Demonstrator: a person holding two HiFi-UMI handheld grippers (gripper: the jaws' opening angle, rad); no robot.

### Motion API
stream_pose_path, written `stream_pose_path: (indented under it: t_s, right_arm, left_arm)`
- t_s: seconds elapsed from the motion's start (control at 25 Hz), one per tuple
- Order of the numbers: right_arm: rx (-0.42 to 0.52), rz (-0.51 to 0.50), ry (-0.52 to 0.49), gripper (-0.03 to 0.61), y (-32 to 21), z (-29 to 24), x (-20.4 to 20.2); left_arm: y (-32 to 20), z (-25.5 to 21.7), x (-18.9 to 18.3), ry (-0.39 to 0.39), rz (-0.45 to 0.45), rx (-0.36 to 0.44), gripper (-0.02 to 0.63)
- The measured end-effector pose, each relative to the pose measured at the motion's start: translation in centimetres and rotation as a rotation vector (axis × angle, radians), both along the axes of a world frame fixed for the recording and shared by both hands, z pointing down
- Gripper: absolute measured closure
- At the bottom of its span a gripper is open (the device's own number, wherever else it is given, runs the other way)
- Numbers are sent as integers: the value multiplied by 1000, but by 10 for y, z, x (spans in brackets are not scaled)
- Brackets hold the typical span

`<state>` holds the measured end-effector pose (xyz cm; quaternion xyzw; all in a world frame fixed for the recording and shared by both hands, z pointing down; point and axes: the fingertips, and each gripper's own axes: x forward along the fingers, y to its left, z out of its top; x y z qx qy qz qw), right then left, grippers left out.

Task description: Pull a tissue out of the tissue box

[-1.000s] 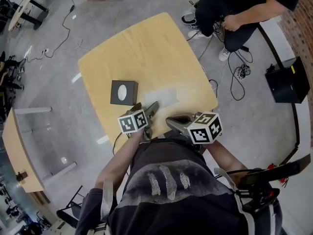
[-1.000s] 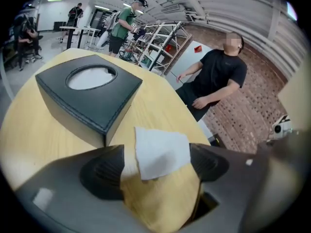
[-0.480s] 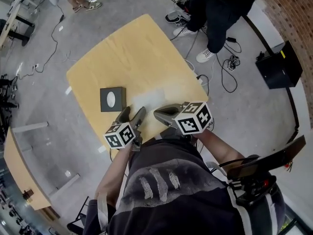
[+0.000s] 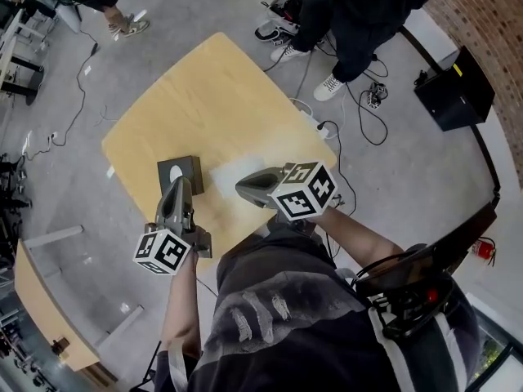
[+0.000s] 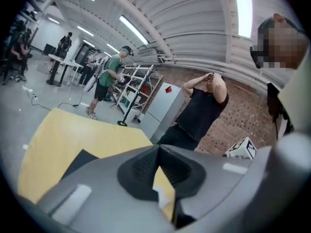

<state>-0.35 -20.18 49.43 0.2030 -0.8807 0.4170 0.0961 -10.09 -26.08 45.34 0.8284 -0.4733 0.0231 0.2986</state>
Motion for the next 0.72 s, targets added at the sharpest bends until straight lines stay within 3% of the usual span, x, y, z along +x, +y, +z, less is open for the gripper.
stream_pose_path:
  t_s: [0.4,0.72]
  right_arm:
    - [90,-20,-38,581,16,-31,-37]
    - [142,-54,-29,581,59,-53,-79]
  left_arm:
    - [24,-50,-15,-141,99,182,613]
    - [64,-69,-51,-129,68,285,624]
